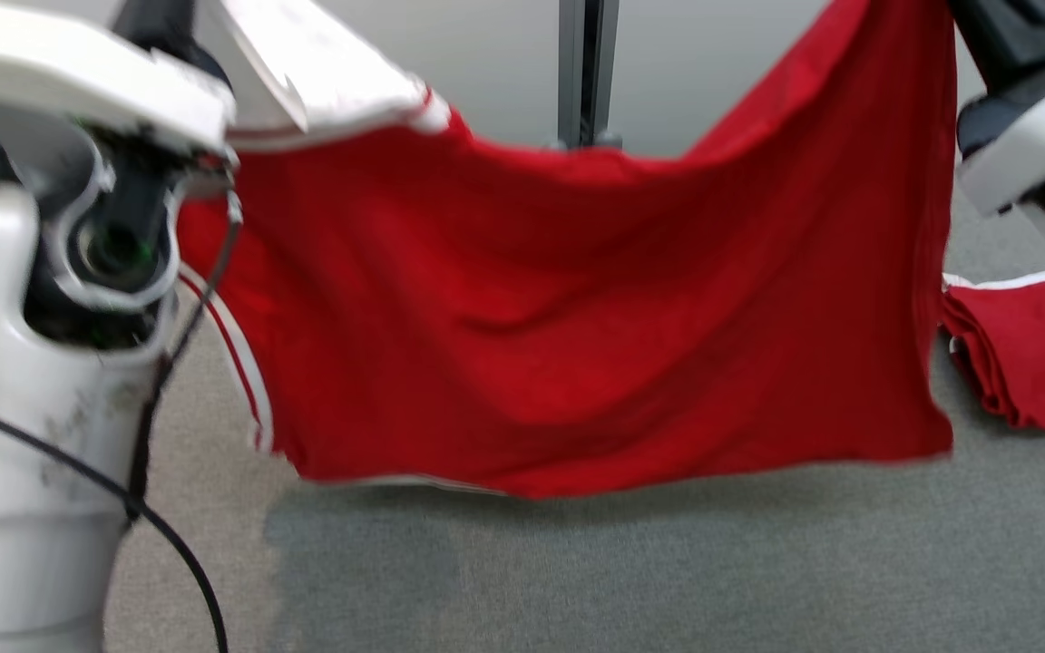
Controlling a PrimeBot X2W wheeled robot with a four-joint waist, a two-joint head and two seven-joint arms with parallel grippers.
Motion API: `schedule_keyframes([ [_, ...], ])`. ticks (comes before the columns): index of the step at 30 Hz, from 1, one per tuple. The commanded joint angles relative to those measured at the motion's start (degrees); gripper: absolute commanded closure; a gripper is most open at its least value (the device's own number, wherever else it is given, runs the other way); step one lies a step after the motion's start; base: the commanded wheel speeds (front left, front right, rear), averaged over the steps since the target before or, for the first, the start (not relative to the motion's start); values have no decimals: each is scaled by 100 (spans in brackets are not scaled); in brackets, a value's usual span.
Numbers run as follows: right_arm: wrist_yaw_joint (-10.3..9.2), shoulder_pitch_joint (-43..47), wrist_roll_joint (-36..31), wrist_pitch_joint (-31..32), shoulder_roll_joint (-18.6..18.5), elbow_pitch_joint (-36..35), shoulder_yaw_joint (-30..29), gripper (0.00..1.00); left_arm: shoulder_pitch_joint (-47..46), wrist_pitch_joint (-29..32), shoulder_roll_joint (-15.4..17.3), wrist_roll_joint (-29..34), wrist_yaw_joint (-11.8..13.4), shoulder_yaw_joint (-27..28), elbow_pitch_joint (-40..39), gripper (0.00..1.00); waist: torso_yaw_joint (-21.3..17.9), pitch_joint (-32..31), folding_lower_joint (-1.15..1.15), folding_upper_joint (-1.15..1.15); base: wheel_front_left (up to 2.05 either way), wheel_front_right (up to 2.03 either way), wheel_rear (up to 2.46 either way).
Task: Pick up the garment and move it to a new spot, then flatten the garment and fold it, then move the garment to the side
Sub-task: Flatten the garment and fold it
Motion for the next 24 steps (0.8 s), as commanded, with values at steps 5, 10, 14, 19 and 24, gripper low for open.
schedule_keyframes([
  [5,-2,-1172,430,45,121,836,377,100,-1372,132,145,263,-55,-72,980,100,-95,891,0,0,0,0,0],
  [10,-3,-2912,198,-408,489,1993,563,100,-3197,-170,-2,622,-244,-166,1988,100,-181,1779,0,0,0,0,0],
  [14,-2,-4009,-41,-1354,894,3058,331,100,-4474,-1078,-334,831,-658,-102,2945,100,-138,2235,0,0,0,0,0],
  [19,-3,-4531,-34,-2004,1195,4008,-48,100,-5191,-1922,-701,909,-1085,-92,3840,100,-44,2356,0,0,0,0,0],
  [24,1,-4376,535,-2132,1568,4524,-421,100,-5445,-2325,-948,798,-1488,-144,4771,100,45,2500,0,0,0,0,0],
])
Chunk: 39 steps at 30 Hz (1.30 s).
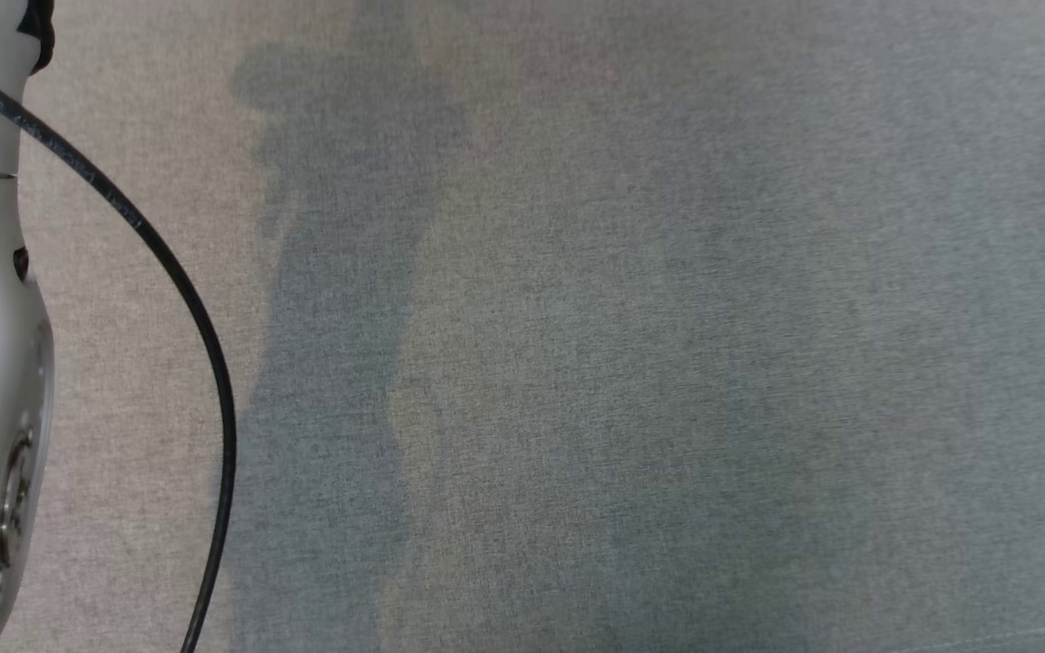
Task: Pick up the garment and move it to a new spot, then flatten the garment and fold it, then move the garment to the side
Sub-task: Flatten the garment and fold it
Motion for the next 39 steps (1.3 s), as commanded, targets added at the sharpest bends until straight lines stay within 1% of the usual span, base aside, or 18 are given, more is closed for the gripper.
schedule_keyframes([
  [1,3,144,104,-61,28,-36,31,100,-142,-64,-26,-27,-85,-38,146,100,44,175,0,0,0,0,0],
  [6,2,714,343,-56,-63,-244,174,100,-14,-173,-90,-214,-355,-130,623,100,131,636,0,0,0,0,0],
  [8,2,1012,381,-57,-95,-313,206,100,174,-205,-101,-320,-493,-286,725,100,161,770,0,0,0,0,0],
  [11,2,1483,473,-58,-71,-447,296,100,439,-227,-105,-443,-630,-617,783,100,201,902,0,0,0,0,0],
  [14,2,1889,623,-59,-26,-678,421,100,722,-245,-95,-443,-676,-807,874,100,232,927,0,0,0,0,0],
  [17,2,2315,813,-59,-14,-904,535,100,1040,-251,-107,-416,-717,-866,989,100,251,870,0,0,0,0,0],
  [20,2,2686,997,-60,-21,-1128,608,100,1355,-251,-100,-278,-795,-803,983,100,257,738,0,0,0,0,0],
  [22,2,2995,1175,-59,-25,-1257,643,100,1638,-252,-40,-127,-854,-792,973,100,263,591,0,0,0,0,0],
  [27,2,3739,1421,-55,-142,-1335,1029,100,2491,-253,129,213,-959,-794,950,100,251,122,0,0,0,0,0],
  [29,2,4009,1561,-49,-128,-1259,1150,100,2894,-253,236,254,-1017,-761,958,100,222,-92,0,0,0,0,0],
  [33,2,4344,1604,-44,-29,-893,1769,100,3741,-254,562,415,-1105,-858,982,100,162,-492,0,0,0,0,0],
  [34,2,4398,1656,-44,-25,-797,1875,100,3959,-254,604,476,-1111,-880,977,100,185,-592,0,0,0,0,0],
  [35,2,4398,1656,-44,-25,-797,1875,100,3959,-254,604,476,-1111,-880,977,100,185,-592,0,0,0,0,0],
  [39,2,4612,1796,-21,-17,-529,2307,100,4684,-254,707,831,-1094,-1202,1030,100,269,-907,0,0,0,0,0],
])
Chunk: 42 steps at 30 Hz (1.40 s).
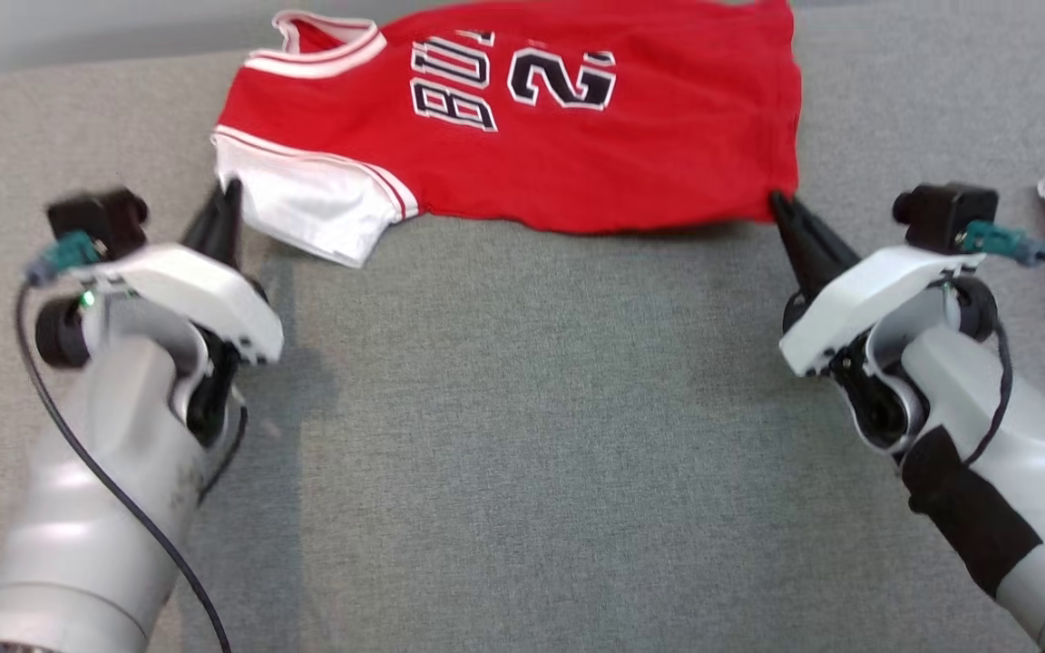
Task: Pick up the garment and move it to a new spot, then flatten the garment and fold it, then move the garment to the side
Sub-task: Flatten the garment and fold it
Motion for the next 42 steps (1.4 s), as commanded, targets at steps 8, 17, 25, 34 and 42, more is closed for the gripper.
schedule_keyframes([
  [8,0,414,252,76,-292,348,735,100,747,317,-32,699,65,-864,255,100,198,-785,-1,0,0,0,0],
  [17,0,551,380,205,-428,453,1355,100,1110,1136,120,1117,-39,-1588,308,100,106,-1191,-1,0,0,0,0],
  [25,0,662,511,109,-542,474,1756,100,1417,2083,607,916,-94,-2131,-504,100,104,-1420,-1,0,0,0,0],
  [34,0,776,672,14,-691,350,2030,100,1799,3159,1450,144,-97,-2321,-2224,100,131,-1630,-1,0,0,0,0],
  [42,0,816,961,229,-873,146,2302,100,2198,4023,2142,-647,-97,-2295,-3865,100,101,-1744,-1,0,0,0,0],
])
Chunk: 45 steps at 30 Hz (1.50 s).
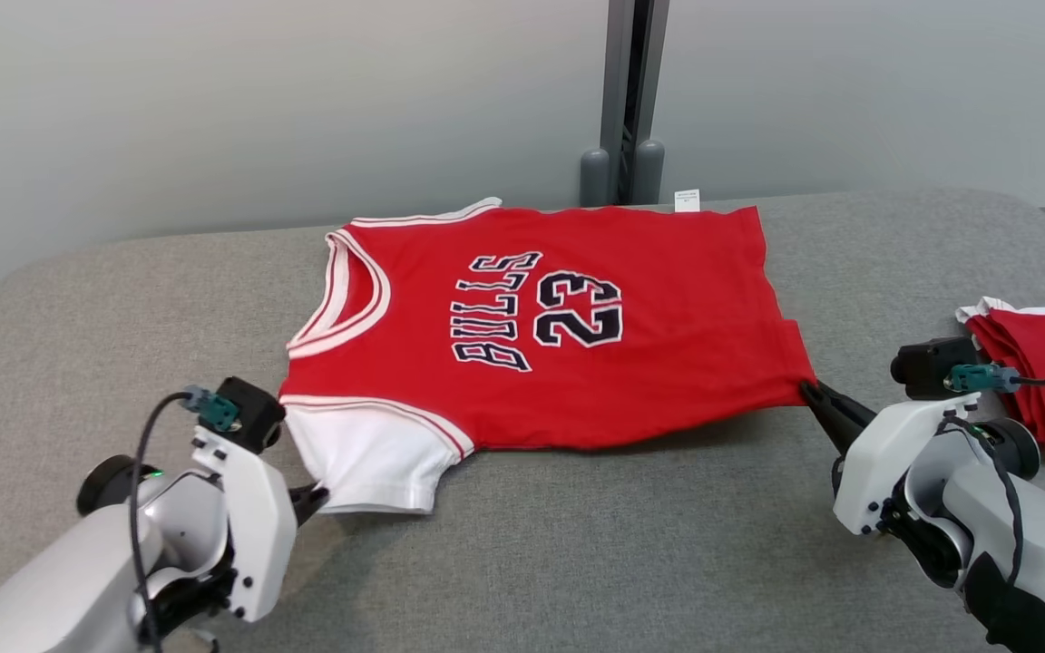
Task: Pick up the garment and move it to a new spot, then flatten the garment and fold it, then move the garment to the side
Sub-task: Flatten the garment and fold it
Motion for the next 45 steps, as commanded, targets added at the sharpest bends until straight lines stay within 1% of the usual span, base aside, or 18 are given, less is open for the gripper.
schedule_keyframes([
  [1,0,45,73,86,-81,-65,53,100,108,160,192,-126,8,55,-222,100,-10,-21,0,0,0,0,0],
  [7,0,63,341,498,-353,-420,240,100,464,788,688,-656,196,163,-1218,100,-46,-83,0,0,0,0,0],
  [12,0,208,621,1112,-623,-851,369,100,775,1186,963,-1145,346,220,-1893,100,-62,-157,0,0,0,0,0],
  [15,0,314,1072,1543,-772,-1150,341,100,937,1376,1107,-1370,449,247,-2208,100,-62,-194,0,0,0,0,0],
  [17,0,338,1302,1788,-933,-1361,325,100,1050,1516,1191,-1559,515,248,-2421,100,-58,-217,0,0,0,0,0],
  [22,0,442,1514,2234,-1301,-1739,377,100,1285,1778,1429,-1903,707,291,-2918,100,-66,-258,0,0,0,0,0],
  [27,0,599,1608,2494,-1653,-2120,410,100,1499,1866,1584,-2246,875,389,-3322,100,-56,-278,0,0,0,0,0],
  [38,0,1047,2085,2941,-2205,-2833,432,100,2049,1951,2014,-2585,1126,389,-4018,100,-64,-301,0,0,0,0,0],
  [42,0,1173,2212,3010,-2337,-3077,420,100,2195,1779,1998,-2760,1166,506,-4182,100,-64,-293,0,0,0,0,0],
  [45,0,1239,2315,2921,-2427,-3180,343,100,2296,1577,1909,-2972,1214,649,-4248,100,-59,-240,0,0,0,0,0],
])
